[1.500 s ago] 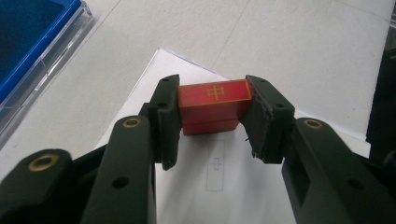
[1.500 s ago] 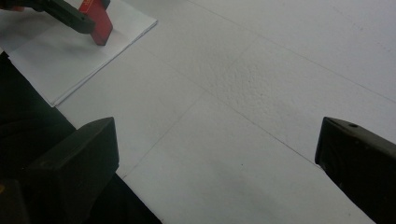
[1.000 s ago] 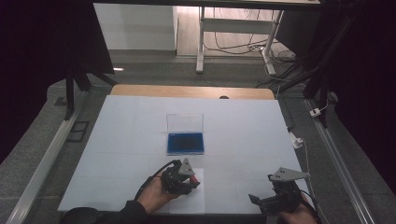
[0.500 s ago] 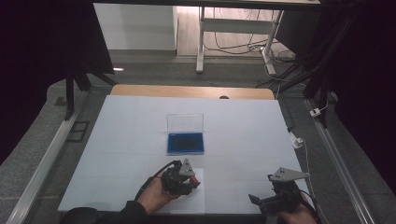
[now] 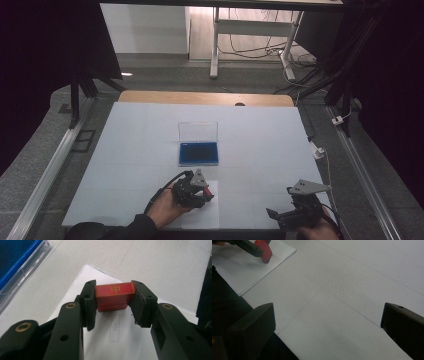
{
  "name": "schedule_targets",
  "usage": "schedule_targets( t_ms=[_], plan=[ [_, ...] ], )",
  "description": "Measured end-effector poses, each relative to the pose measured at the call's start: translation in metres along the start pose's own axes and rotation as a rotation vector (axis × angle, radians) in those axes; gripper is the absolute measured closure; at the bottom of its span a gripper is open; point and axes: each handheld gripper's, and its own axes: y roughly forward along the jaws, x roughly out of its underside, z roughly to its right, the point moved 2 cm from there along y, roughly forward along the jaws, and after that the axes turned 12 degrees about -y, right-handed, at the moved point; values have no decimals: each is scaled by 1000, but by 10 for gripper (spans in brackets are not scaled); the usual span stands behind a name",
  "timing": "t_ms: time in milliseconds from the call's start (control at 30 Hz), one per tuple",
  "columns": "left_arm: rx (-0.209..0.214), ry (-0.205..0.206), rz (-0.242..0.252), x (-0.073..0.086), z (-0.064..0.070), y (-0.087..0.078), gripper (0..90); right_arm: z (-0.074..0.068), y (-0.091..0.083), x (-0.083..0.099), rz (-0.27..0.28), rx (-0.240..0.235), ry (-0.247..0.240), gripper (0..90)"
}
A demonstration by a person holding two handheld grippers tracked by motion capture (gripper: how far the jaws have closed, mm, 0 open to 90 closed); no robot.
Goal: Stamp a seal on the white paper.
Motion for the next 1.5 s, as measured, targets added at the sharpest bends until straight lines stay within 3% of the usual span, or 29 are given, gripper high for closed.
schedule_targets(
  t_ms=[367,500,1000,1500],
  plan=[
    [43,-8,-8,-1,-5,-3,578,0,0,0,2,-2,2,0],
    [58,-25,19,-3,-7,-9,578,0,0,0,2,-2,3,0],
    [57,-50,81,-5,-18,-35,578,1,0,0,5,-2,3,0],
    [50,-73,107,-4,-27,-53,577,1,-1,0,6,0,5,0]
  ],
)
